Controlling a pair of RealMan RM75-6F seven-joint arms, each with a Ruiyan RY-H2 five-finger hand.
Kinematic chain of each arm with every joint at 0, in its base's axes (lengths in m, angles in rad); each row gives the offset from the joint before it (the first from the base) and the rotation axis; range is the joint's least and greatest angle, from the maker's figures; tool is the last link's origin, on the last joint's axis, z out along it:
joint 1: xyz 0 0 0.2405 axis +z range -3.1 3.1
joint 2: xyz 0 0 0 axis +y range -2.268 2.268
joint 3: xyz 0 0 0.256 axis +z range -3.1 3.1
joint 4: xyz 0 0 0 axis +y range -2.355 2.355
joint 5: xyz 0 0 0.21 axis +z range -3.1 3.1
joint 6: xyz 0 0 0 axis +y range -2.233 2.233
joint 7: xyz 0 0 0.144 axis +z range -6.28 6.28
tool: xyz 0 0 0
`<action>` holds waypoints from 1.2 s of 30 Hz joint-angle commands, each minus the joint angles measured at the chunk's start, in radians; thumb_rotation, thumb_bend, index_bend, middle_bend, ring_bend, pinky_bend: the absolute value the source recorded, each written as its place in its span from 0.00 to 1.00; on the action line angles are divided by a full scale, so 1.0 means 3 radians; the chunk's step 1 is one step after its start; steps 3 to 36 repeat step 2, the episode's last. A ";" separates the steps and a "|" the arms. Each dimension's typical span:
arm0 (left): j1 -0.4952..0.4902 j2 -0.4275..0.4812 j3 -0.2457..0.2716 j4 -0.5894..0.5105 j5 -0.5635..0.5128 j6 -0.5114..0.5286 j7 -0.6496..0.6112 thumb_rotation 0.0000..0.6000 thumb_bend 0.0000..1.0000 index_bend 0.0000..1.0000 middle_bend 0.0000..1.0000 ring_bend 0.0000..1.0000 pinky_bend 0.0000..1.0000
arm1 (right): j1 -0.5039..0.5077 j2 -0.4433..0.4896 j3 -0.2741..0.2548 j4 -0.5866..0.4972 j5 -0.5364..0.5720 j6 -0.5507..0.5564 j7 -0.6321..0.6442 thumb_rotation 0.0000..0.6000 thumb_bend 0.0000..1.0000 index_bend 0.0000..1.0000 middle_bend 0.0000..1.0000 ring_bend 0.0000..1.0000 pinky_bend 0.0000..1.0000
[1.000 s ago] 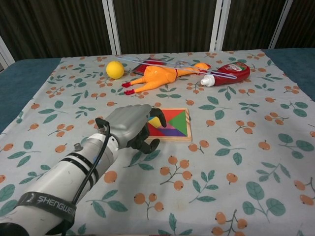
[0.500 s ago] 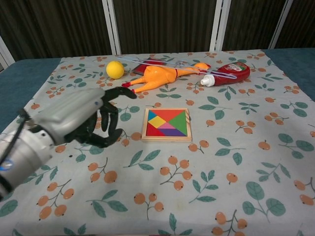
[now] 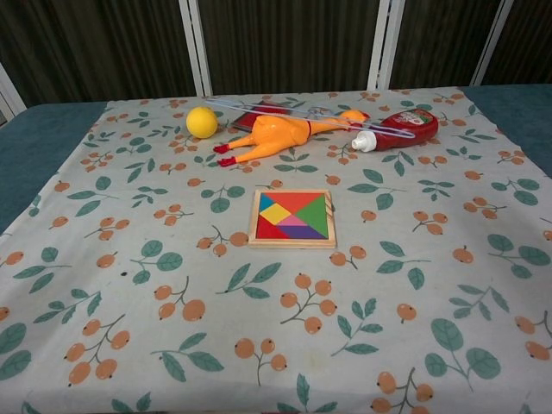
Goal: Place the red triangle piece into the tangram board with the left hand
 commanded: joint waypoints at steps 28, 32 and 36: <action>0.0021 0.0180 -0.0035 -0.0014 0.0050 -0.0203 0.0236 1.00 0.42 0.00 0.00 0.00 0.13 | -0.0001 0.0003 0.0004 -0.0004 -0.0006 0.0010 0.0020 1.00 0.29 0.00 0.00 0.00 0.00; 0.0021 0.0180 -0.0035 -0.0014 0.0050 -0.0203 0.0236 1.00 0.42 0.00 0.00 0.00 0.13 | -0.0001 0.0003 0.0004 -0.0004 -0.0006 0.0010 0.0020 1.00 0.29 0.00 0.00 0.00 0.00; 0.0021 0.0180 -0.0035 -0.0014 0.0050 -0.0203 0.0236 1.00 0.42 0.00 0.00 0.00 0.13 | -0.0001 0.0003 0.0004 -0.0004 -0.0006 0.0010 0.0020 1.00 0.29 0.00 0.00 0.00 0.00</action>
